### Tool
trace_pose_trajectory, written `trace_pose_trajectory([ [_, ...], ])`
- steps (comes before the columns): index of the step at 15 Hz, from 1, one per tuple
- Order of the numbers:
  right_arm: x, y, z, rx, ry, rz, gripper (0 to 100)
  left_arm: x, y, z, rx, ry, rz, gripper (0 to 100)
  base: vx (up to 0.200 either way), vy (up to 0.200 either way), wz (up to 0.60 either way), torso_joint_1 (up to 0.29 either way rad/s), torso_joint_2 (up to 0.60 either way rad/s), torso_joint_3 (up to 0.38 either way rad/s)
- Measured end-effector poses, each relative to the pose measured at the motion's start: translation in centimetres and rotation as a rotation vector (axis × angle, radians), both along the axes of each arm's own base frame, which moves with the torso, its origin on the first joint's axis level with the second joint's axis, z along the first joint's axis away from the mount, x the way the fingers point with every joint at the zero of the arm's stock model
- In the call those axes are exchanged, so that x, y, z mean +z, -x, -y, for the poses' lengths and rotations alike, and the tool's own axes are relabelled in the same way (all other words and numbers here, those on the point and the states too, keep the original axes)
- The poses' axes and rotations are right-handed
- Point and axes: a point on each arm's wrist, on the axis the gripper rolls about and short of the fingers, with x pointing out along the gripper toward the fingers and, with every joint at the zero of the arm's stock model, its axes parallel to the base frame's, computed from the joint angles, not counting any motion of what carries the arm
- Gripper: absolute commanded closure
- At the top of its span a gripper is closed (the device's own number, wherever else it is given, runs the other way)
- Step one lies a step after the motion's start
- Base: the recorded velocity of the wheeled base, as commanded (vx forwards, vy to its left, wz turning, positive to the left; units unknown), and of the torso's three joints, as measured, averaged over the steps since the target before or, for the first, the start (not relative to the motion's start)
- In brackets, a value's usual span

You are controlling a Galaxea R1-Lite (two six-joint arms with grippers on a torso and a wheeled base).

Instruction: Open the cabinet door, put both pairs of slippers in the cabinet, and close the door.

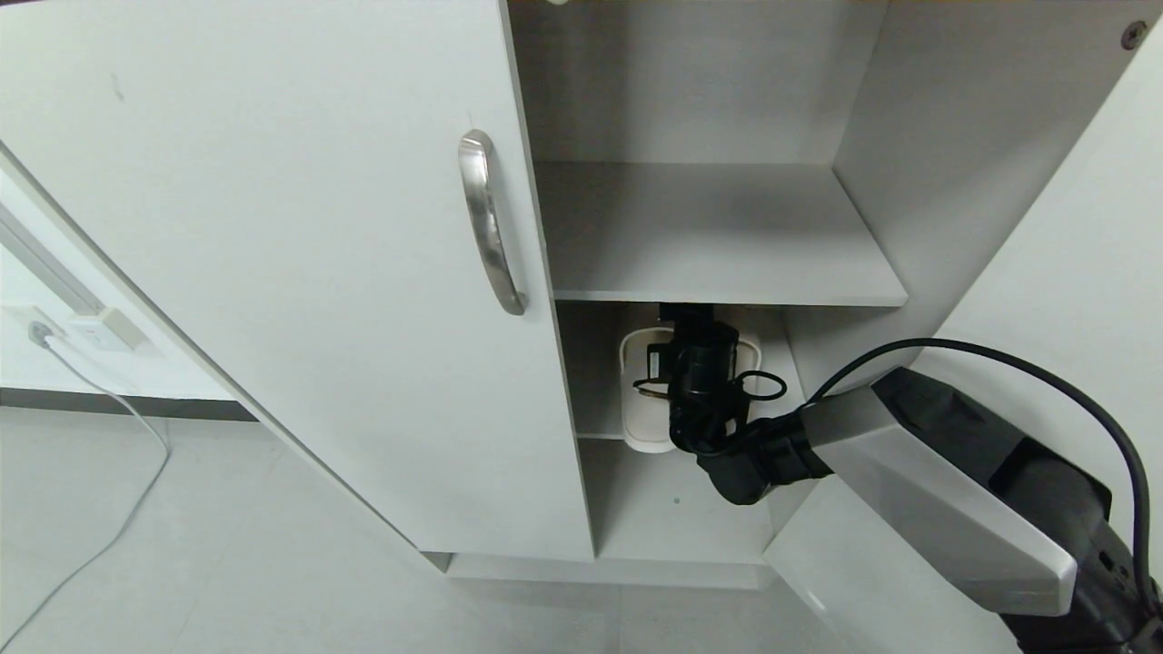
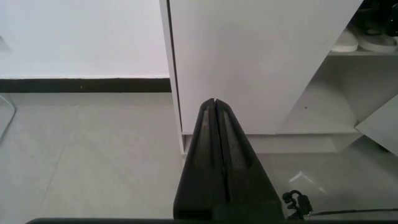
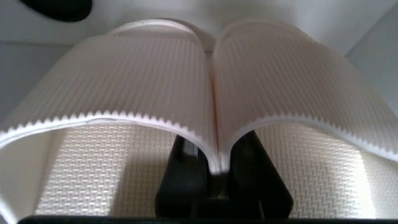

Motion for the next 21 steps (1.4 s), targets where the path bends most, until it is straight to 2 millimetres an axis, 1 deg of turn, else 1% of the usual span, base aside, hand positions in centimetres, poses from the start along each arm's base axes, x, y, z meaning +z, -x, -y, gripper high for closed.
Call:
trace_pose_trajectory([
  [4, -0.4, -0.2, 0.1, -0.004, 0.009, -0.012, 100, 0.0, 0.0, 0.0, 0.000, -0.001, 0.000, 100, 0.000, 0.000, 0.00, 0.000, 0.00, 0.000],
  [5, -0.4, -0.3, 0.1, -0.005, 0.009, -0.012, 0, 0.0, 0.0, 0.0, 0.000, -0.001, 0.000, 100, 0.000, 0.000, 0.00, 0.000, 0.00, 0.000],
  [10, -0.9, -0.2, 0.2, -0.005, 0.018, -0.025, 0, 0.0, 0.0, 0.0, -0.001, -0.001, 0.000, 100, 0.000, 0.000, 0.00, 0.000, 0.00, 0.000],
  [13, -1.3, 1.3, 0.4, 0.005, 0.034, -0.050, 0, 0.0, 0.0, 0.0, -0.001, 0.000, 0.000, 100, 0.000, 0.000, 0.00, 0.000, 0.00, 0.000],
  [15, -0.7, 3.0, 0.4, 0.023, 0.031, -0.045, 0, 0.0, 0.0, 0.0, -0.001, -0.001, 0.000, 100, 0.000, 0.000, 0.00, 0.000, 0.00, 0.000],
  [17, -0.5, 5.5, 0.5, 0.053, 0.039, -0.055, 0, 0.0, 0.0, 0.0, -0.001, -0.001, 0.000, 100, 0.000, 0.000, 0.00, 0.000, 0.00, 0.000],
  [21, -1.2, 10.7, 1.7, 0.110, 0.063, -0.079, 0, 0.0, 0.0, 0.0, -0.001, -0.002, 0.000, 100, 0.000, 0.000, 0.00, 0.000, 0.00, 0.000],
])
